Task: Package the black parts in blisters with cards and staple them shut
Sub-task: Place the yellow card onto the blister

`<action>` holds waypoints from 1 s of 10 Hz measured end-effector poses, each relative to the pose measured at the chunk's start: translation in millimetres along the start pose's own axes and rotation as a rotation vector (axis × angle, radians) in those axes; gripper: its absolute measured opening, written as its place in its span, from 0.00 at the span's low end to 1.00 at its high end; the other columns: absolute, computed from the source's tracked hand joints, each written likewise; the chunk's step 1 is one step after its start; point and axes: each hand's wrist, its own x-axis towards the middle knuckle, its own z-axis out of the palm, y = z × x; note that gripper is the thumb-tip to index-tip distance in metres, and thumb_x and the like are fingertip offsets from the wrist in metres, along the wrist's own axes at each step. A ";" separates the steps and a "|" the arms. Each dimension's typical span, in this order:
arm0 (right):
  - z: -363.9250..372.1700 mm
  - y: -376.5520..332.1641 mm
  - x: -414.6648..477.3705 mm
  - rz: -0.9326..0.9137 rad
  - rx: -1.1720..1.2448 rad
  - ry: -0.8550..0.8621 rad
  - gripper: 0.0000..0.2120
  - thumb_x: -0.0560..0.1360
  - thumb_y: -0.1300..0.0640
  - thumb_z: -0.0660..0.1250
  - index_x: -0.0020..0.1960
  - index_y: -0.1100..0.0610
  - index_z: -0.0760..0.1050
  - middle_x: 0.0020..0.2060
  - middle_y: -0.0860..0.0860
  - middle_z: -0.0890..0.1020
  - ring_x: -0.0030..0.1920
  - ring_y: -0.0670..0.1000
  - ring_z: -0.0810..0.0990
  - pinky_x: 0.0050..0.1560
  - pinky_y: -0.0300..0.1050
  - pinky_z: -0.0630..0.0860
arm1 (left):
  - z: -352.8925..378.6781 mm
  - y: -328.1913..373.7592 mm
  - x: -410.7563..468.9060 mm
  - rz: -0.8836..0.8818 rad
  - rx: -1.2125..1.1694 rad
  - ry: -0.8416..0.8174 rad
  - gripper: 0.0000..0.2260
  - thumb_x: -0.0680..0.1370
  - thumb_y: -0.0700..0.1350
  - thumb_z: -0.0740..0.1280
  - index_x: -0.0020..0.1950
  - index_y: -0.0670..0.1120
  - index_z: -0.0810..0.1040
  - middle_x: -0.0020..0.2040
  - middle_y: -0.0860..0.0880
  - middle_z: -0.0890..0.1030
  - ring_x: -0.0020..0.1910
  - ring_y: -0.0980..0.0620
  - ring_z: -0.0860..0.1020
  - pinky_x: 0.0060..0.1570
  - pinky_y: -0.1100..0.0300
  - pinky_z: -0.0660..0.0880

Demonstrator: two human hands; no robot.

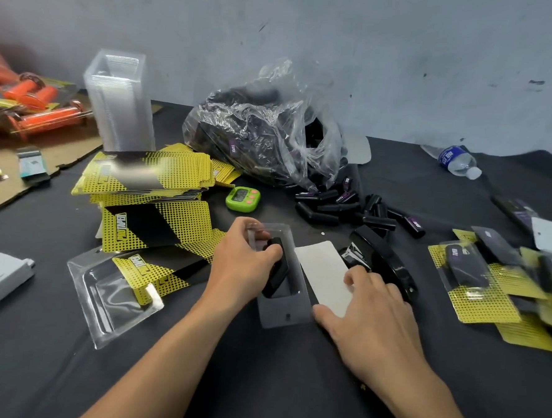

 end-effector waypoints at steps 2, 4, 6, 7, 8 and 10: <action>-9.9 -2.3 -4.0 0.063 0.008 0.012 0.19 0.74 0.39 0.65 0.61 0.44 0.66 0.54 0.43 0.78 0.53 0.51 0.73 0.46 0.49 0.69 | -3.0 0.0 -2.4 -0.023 0.087 0.047 0.16 0.74 0.49 0.74 0.57 0.59 0.72 0.49 0.62 0.80 0.46 0.66 0.78 0.38 0.70 0.70; -25.1 11.9 4.9 0.193 1.920 -0.640 0.21 0.70 0.56 0.71 0.60 0.66 0.81 0.58 0.67 0.82 0.48 0.60 0.80 0.57 0.56 0.77 | -2.0 1.0 -1.2 0.031 0.437 0.080 0.21 0.76 0.57 0.70 0.67 0.54 0.74 0.54 0.57 0.79 0.58 0.51 0.72 0.54 0.56 0.68; -20.5 13.8 8.8 0.059 2.074 -0.872 0.26 0.63 0.58 0.78 0.58 0.69 0.81 0.62 0.69 0.78 0.59 0.68 0.79 0.63 0.64 0.78 | 2.1 -0.3 -3.5 0.082 0.458 0.072 0.20 0.77 0.58 0.70 0.66 0.53 0.76 0.59 0.53 0.81 0.61 0.48 0.71 0.60 0.54 0.68; -20.9 15.2 9.4 0.039 2.071 -0.903 0.24 0.65 0.57 0.77 0.57 0.69 0.82 0.62 0.68 0.77 0.57 0.66 0.80 0.59 0.60 0.80 | 1.4 0.0 -5.2 0.092 0.411 0.094 0.22 0.77 0.58 0.70 0.69 0.52 0.75 0.63 0.53 0.79 0.64 0.48 0.71 0.63 0.54 0.67; -23.3 13.9 8.5 0.033 2.055 -0.928 0.23 0.68 0.55 0.74 0.58 0.68 0.82 0.65 0.66 0.77 0.56 0.63 0.78 0.55 0.54 0.78 | -4.4 3.5 -7.0 0.149 0.343 0.178 0.19 0.77 0.54 0.71 0.67 0.53 0.75 0.59 0.55 0.78 0.61 0.50 0.72 0.57 0.57 0.67; -21.8 17.6 16.2 0.045 2.212 -0.911 0.29 0.67 0.59 0.75 0.65 0.64 0.72 0.67 0.68 0.76 0.57 0.66 0.80 0.61 0.59 0.78 | -15.2 4.4 -14.3 0.160 0.300 0.231 0.11 0.75 0.51 0.72 0.51 0.56 0.72 0.40 0.55 0.76 0.39 0.58 0.74 0.39 0.54 0.68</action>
